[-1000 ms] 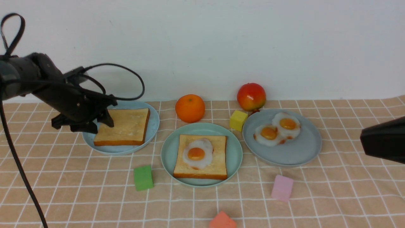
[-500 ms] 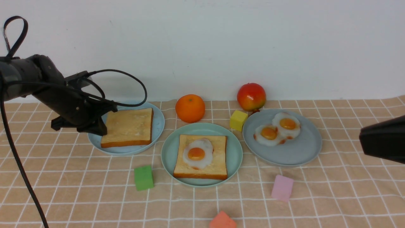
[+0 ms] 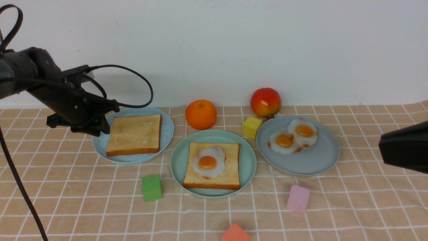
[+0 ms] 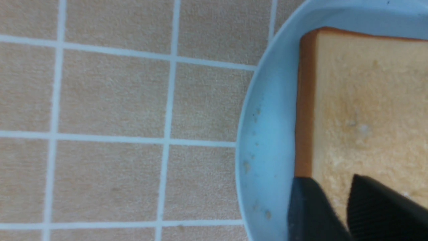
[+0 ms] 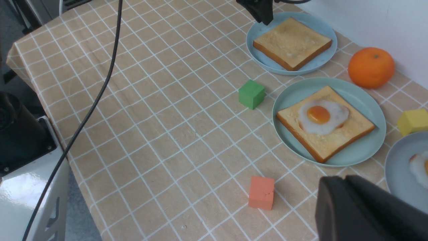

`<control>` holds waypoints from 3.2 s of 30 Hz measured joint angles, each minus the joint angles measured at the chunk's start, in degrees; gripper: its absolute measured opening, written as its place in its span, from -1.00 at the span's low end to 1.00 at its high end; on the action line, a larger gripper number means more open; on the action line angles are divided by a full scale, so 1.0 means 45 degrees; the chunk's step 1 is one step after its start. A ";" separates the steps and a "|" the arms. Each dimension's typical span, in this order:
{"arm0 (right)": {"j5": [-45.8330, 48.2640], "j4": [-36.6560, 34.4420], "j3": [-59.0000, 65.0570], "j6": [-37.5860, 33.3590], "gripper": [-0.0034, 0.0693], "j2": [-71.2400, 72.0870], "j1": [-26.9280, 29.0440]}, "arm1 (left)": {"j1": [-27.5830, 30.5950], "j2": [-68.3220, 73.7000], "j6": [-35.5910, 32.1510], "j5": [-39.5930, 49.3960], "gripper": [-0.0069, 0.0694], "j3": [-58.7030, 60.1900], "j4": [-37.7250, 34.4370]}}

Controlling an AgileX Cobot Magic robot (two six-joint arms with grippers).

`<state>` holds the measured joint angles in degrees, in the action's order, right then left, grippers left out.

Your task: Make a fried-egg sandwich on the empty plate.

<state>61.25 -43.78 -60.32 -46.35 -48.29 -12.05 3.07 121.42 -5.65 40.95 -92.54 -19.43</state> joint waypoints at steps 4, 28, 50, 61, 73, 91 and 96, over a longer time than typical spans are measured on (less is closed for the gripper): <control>0.0009 0.0000 0.0000 0.0000 -0.76 0.0000 0.0000 | 0.0000 0.0265 -0.0020 0.0000 -0.05 0.0000 -0.0319; 0.0041 -0.0041 0.0000 0.0000 -0.66 0.0000 -0.0010 | 0.0605 -0.1667 -0.0767 0.1294 -0.82 0.0037 -0.1579; 0.0230 -0.0041 0.0334 0.0012 -0.57 0.0000 -0.0010 | -0.3934 -0.2846 -0.3393 -0.1399 -0.82 0.5000 -0.6824; 0.0236 -0.0041 0.0362 0.0012 -0.54 0.0000 -0.0010 | -0.3949 -0.2073 -0.3047 -0.1803 -0.68 0.5000 -0.6740; 0.1019 0.0365 0.0362 0.0012 -0.49 0.0000 -0.0010 | -0.3949 -0.3937 -0.1679 -0.1451 0.46 0.4855 -0.4523; -0.1666 0.1698 0.2924 0.3987 -0.51 0.2714 -0.0010 | -0.3949 -1.1109 -0.1408 0.4144 -0.80 0.5710 -0.3064; -0.1889 0.1882 0.3550 0.3815 -0.88 0.5246 -0.0013 | -0.3949 -1.4606 -0.0429 0.4561 -0.85 0.8023 -0.2937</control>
<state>52.75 -35.31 -44.34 -29.18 -24.68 -12.11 -14.70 55.69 -7.58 61.48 -56.43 -32.65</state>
